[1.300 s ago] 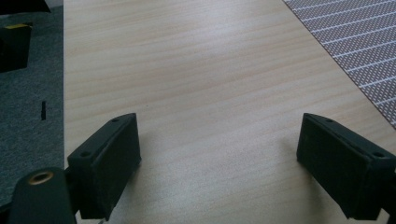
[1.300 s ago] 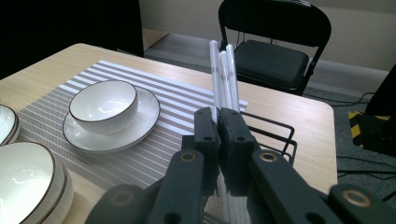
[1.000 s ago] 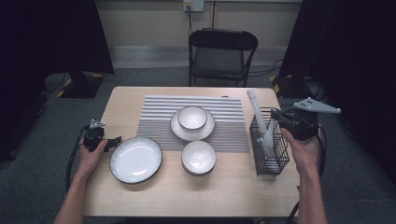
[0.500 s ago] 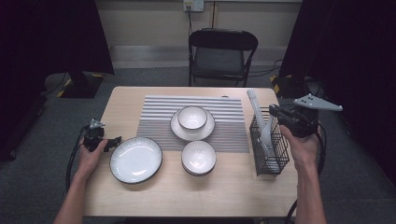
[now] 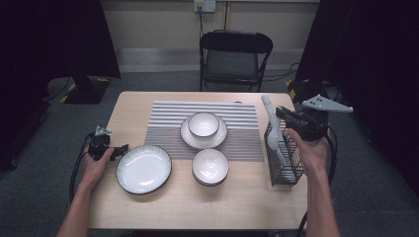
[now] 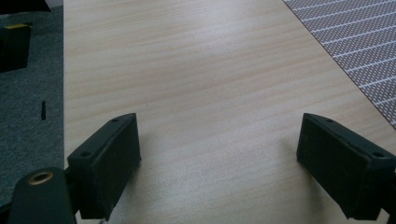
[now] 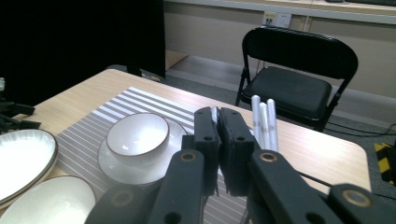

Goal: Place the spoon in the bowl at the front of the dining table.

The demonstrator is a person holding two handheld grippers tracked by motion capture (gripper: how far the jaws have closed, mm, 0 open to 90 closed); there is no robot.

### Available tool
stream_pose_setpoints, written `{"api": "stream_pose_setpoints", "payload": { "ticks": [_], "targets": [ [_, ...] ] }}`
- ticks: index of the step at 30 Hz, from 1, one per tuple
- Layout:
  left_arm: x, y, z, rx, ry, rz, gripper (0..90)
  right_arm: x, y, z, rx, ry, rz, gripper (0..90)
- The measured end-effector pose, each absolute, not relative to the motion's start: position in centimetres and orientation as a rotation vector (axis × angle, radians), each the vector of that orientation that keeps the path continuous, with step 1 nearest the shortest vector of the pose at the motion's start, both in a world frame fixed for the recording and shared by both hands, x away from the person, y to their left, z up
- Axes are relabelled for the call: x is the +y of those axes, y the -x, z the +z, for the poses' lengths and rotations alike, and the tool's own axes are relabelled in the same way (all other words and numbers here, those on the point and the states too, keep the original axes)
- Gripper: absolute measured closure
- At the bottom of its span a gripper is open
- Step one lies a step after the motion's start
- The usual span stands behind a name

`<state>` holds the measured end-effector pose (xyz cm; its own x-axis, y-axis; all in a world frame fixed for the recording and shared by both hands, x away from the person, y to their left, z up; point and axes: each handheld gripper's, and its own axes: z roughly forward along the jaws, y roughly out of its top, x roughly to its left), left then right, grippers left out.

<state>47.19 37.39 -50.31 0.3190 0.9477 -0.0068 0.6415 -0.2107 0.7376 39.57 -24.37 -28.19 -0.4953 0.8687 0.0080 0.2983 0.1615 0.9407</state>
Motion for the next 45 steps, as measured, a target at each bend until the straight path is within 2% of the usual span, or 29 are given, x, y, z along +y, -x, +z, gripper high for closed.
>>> {"api": "stream_pose_setpoints", "payload": {
  "ticks": [45],
  "targets": [
    [37.4,-47.2,-50.3,1.401,-1.943,0.609,13.0,-18.4,-42.6,-28.1,1.940,-1.031,1.438,86.4]
  ]
}}
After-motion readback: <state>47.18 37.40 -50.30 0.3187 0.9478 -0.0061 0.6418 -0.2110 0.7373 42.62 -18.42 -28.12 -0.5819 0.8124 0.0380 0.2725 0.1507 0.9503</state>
